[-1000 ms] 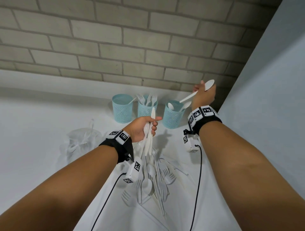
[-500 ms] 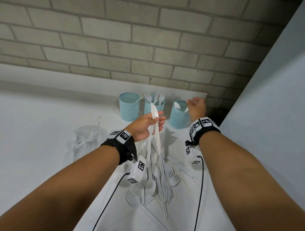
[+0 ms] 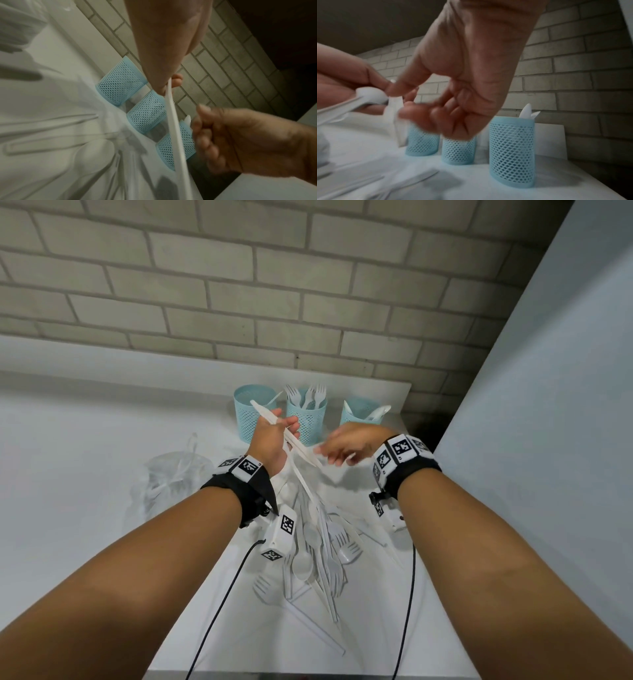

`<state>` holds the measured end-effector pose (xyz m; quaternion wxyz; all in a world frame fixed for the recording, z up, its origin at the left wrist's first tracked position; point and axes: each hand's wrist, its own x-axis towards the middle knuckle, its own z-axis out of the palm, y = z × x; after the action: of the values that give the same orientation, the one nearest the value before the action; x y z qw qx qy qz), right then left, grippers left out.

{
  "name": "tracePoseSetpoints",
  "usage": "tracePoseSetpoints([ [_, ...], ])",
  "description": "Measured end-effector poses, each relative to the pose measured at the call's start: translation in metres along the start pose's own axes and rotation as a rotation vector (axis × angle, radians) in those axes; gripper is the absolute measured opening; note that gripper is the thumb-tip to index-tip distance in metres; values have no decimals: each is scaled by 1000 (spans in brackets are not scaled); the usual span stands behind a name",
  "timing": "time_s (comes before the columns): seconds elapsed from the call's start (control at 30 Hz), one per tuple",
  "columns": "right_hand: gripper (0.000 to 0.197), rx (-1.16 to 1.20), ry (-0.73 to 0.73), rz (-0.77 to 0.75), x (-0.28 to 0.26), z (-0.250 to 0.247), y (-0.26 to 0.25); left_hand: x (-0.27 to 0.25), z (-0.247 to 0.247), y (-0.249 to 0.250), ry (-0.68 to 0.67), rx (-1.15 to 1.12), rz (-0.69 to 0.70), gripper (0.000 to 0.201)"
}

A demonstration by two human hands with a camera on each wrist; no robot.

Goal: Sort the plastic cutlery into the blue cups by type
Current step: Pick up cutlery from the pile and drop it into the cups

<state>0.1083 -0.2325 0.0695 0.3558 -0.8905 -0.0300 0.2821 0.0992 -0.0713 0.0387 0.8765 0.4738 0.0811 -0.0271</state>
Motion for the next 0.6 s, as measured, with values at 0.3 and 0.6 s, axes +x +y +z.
tracePoseSetpoints([
  [0.3,6,85,-318,-22,11,45,-14,-2,2,-9,106,-46,65,18],
  [0.6,27,327,-171,36,-2,-14,-8,-3,-11,6,118,19,78,36],
])
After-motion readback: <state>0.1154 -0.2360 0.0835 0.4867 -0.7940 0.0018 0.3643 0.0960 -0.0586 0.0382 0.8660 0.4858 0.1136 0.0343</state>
